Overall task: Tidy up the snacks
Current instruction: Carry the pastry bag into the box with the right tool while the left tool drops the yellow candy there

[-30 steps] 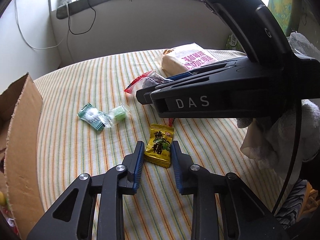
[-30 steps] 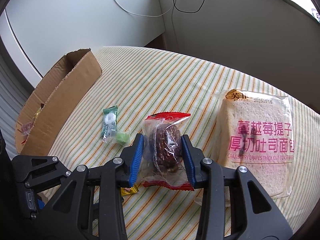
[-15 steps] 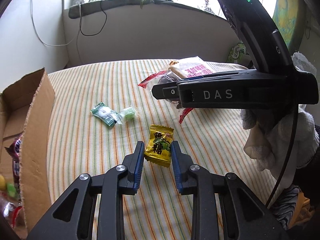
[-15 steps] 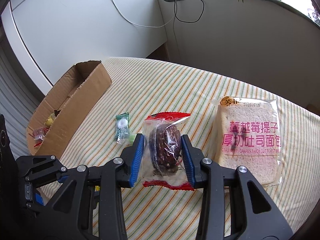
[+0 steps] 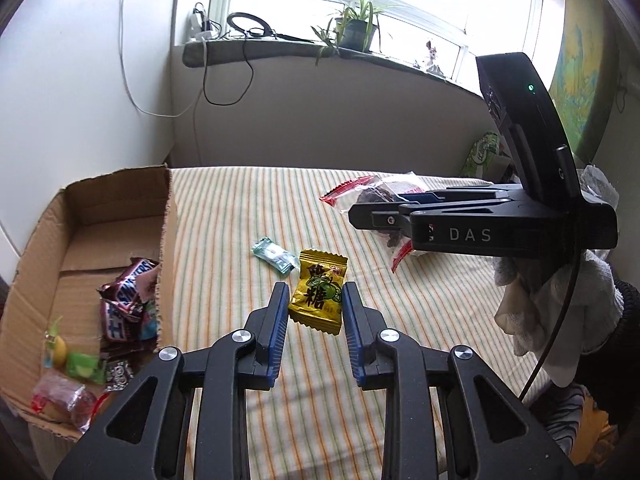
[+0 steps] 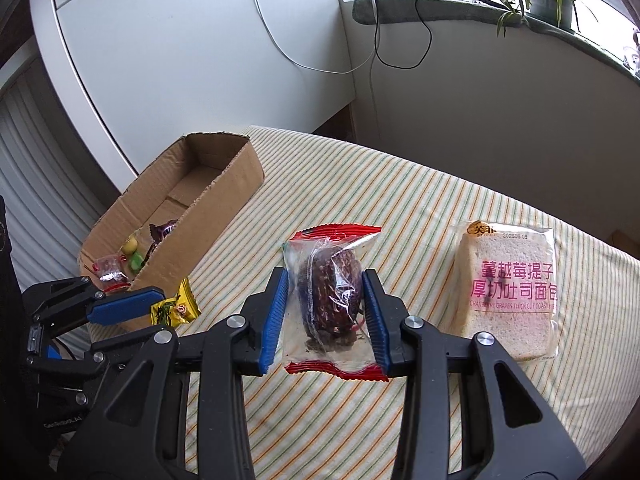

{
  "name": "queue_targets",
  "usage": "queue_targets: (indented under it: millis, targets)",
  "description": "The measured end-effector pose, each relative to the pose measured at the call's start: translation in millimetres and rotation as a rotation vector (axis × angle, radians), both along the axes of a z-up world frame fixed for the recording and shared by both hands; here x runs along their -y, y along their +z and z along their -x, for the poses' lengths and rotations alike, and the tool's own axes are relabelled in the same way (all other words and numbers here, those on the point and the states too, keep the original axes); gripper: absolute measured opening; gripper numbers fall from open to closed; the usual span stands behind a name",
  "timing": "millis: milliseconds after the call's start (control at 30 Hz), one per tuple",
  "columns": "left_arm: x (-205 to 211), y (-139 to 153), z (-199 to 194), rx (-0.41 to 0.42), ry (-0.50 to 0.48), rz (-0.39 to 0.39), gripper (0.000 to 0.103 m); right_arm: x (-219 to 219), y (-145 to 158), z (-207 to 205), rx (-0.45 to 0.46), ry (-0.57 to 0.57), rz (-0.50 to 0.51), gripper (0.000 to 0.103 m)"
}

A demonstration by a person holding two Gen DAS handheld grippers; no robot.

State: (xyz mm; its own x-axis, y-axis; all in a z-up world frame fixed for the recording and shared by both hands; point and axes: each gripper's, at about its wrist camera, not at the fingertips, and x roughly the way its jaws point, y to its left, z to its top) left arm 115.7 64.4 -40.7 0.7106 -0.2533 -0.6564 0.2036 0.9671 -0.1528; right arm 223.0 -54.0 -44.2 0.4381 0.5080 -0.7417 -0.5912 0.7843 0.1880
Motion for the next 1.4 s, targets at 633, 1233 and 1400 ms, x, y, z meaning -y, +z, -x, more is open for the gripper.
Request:
queue_targets:
  millis: [633,1233,1400]
  targets:
    - [-49.9,17.4,39.4,0.068,0.084,0.039,0.025,-44.4,27.5,27.2,0.047,0.052,0.031,0.039]
    - [-129.6,14.8,36.8,0.088,0.257,0.030,0.025,-118.6,31.1,7.1,0.047,0.120,0.028,0.039]
    - [-143.2,9.7,27.0,0.081,0.288,0.018,0.025,-140.1,27.3,-2.0,0.045,0.140,0.033,0.039]
